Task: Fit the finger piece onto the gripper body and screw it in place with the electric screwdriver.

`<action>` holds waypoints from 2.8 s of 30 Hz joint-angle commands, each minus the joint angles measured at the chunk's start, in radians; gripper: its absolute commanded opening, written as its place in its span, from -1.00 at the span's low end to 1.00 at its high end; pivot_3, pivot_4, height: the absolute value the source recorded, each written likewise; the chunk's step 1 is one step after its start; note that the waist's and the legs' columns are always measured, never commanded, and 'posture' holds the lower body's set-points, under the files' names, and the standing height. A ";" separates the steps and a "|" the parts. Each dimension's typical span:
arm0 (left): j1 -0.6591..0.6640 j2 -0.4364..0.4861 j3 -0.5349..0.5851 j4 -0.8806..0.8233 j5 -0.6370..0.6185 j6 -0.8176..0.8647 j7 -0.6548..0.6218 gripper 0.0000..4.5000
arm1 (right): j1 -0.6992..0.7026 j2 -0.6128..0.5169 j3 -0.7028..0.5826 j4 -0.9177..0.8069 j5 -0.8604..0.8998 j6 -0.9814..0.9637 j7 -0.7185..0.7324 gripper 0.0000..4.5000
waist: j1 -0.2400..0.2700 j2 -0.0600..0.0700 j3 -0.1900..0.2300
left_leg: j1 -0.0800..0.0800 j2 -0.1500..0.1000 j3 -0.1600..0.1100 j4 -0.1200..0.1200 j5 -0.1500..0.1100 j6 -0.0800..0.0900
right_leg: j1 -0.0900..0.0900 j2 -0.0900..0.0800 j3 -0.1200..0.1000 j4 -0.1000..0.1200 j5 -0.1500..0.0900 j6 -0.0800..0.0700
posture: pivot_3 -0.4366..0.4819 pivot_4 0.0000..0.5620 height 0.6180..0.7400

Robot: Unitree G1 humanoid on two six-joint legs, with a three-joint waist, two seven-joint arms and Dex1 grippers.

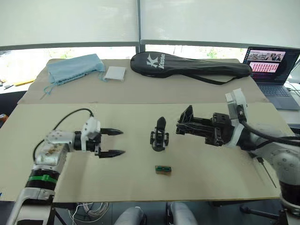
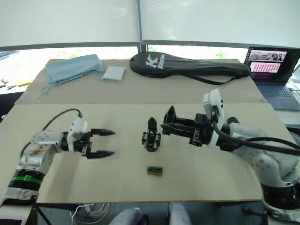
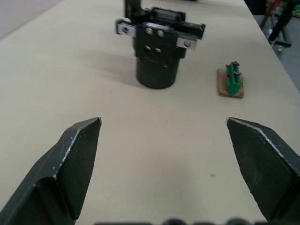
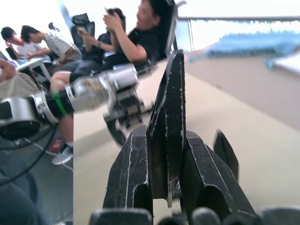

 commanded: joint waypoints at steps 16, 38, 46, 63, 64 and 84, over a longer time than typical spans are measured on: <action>-0.186 -0.274 -0.131 0.340 0.222 -0.276 0.116 1.00 | 0.080 0.085 0.178 0.004 -0.367 -0.316 0.155 -0.83 | 0.001 0.000 0.000 | 0.000 0.000 -0.001 0.005 0.000 0.001 | 0.001 0.000 -0.001 0.002 0.000 0.000 | -0.05 -0.47 1.00; -0.250 -0.376 -0.146 0.454 0.275 -0.322 0.152 1.00 | 0.099 0.139 0.196 0.038 -0.463 -0.381 0.159 -0.83 | 0.004 0.000 0.000 | -0.001 -0.001 -0.001 0.008 -0.001 0.002 | 0.001 0.000 0.000 0.005 0.000 0.001 | -0.05 -0.47 1.00; -0.257 -0.375 -0.141 0.470 0.284 -0.306 0.158 1.00 | 0.100 0.152 0.208 0.051 -0.480 -0.387 0.160 -0.83 | 0.004 0.000 0.000 | 0.000 -0.001 -0.001 0.008 -0.001 0.002 | 0.001 0.000 0.000 0.006 0.000 0.001 | -0.05 -0.47 1.00; -0.260 -0.364 -0.161 0.490 0.312 -0.326 0.175 0.03 | -0.003 0.241 0.295 0.226 -0.579 -0.468 0.188 -0.83 | 0.002 0.000 -0.001 | 0.000 -0.001 -0.001 0.009 -0.001 0.002 | 0.001 0.000 0.000 0.007 0.000 0.001 | -0.05 -0.47 1.00; -0.259 -0.363 -0.161 0.488 0.312 -0.325 0.176 0.03 | -0.005 0.245 0.298 0.232 -0.581 -0.471 0.190 -0.83 | 0.001 0.000 -0.001 | 0.000 -0.001 -0.001 0.009 -0.001 0.002 | 0.001 0.000 0.000 0.007 0.000 0.001 | -0.05 -0.47 1.00; -0.230 -0.341 -0.167 0.444 0.311 -0.295 0.174 0.03 | -0.006 0.258 0.310 0.312 -0.631 -0.487 0.208 -0.83 | -0.009 0.000 -0.001 | 0.000 -0.001 -0.001 0.009 -0.001 0.002 | 0.001 0.001 0.000 0.007 0.000 0.001 | -0.05 -0.47 1.00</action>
